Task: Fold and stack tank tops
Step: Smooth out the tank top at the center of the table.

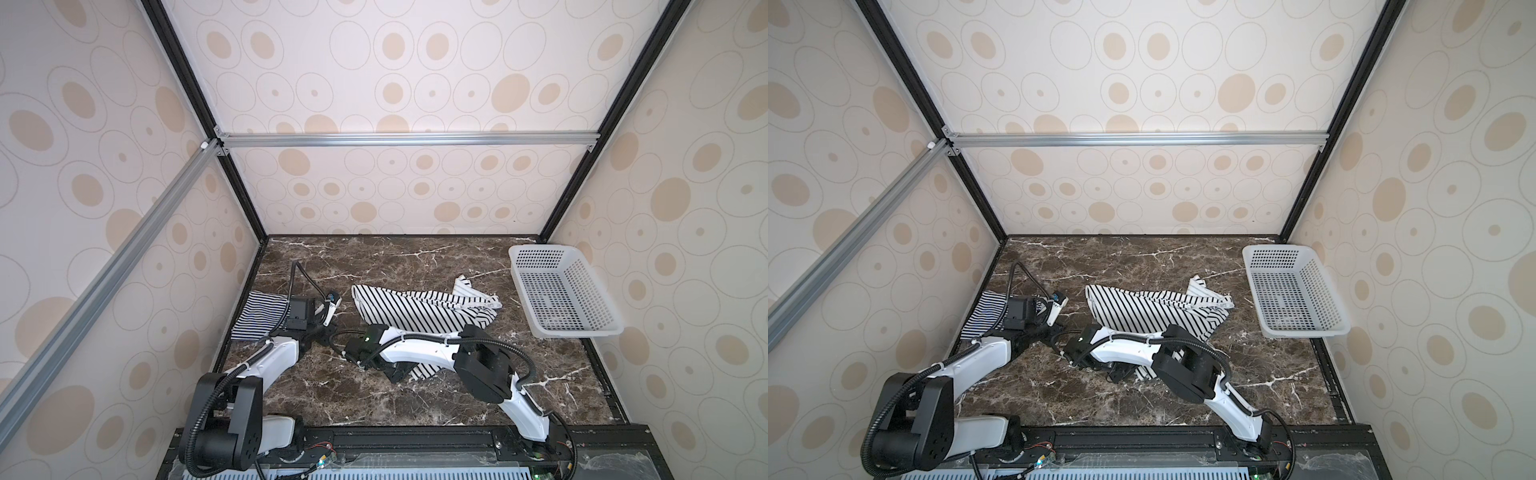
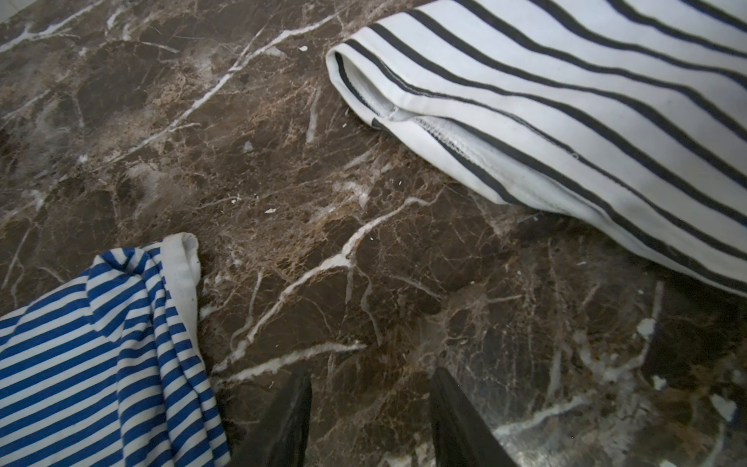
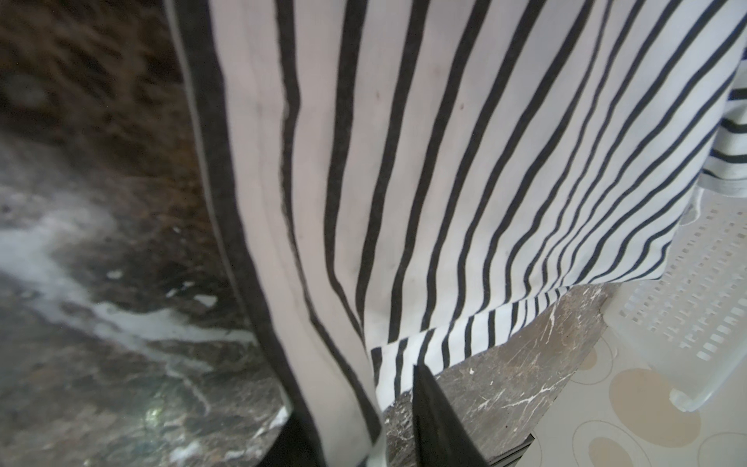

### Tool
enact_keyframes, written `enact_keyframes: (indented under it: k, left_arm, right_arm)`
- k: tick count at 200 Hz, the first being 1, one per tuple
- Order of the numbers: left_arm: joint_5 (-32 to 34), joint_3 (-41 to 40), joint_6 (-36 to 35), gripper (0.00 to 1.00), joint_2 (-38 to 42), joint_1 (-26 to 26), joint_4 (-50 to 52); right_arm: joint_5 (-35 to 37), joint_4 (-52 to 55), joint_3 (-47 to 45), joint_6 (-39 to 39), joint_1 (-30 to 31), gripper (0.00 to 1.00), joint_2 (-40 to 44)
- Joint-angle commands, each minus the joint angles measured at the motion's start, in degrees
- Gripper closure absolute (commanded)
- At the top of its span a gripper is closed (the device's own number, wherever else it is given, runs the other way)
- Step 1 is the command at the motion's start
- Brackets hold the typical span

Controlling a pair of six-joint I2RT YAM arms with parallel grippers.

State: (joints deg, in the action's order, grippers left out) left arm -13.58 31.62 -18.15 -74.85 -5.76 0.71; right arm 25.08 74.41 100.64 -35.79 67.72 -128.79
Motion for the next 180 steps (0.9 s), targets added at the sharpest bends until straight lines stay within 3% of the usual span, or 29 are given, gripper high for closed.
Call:
enact_keyframes:
  k: [1,23,79,119,180]
  left_arm:
    - [-0.8,0.5,0.5,0.52,-0.7,0.5,-0.7]
    - [-0.8,0.6,0.6,0.52,-0.9,0.5,-0.7]
    - [-0.8,0.2,0.4,0.52,-0.7,0.4,-0.6]
    - [-0.9,0.2,0.5,0.52,-0.4,0.5,-0.6]
    - [-1.3,0.1,-0.1,0.52,0.7,0.5,0.3]
  right_arm:
    - [2.9,3.1,1.5,-1.1,0.4,0.67,0.8]
    - [3.1,3.3,2.0,-0.9,0.5,0.73,0.6]
    - [4.2,4.3,3.9,-1.2,0.3,0.74,0.1]
    - [3.7,3.5,3.6,-1.0,0.2,0.81,-0.6]
    - [0.7,-0.1,-1.3,-1.0,-0.8,0.77,1.7]
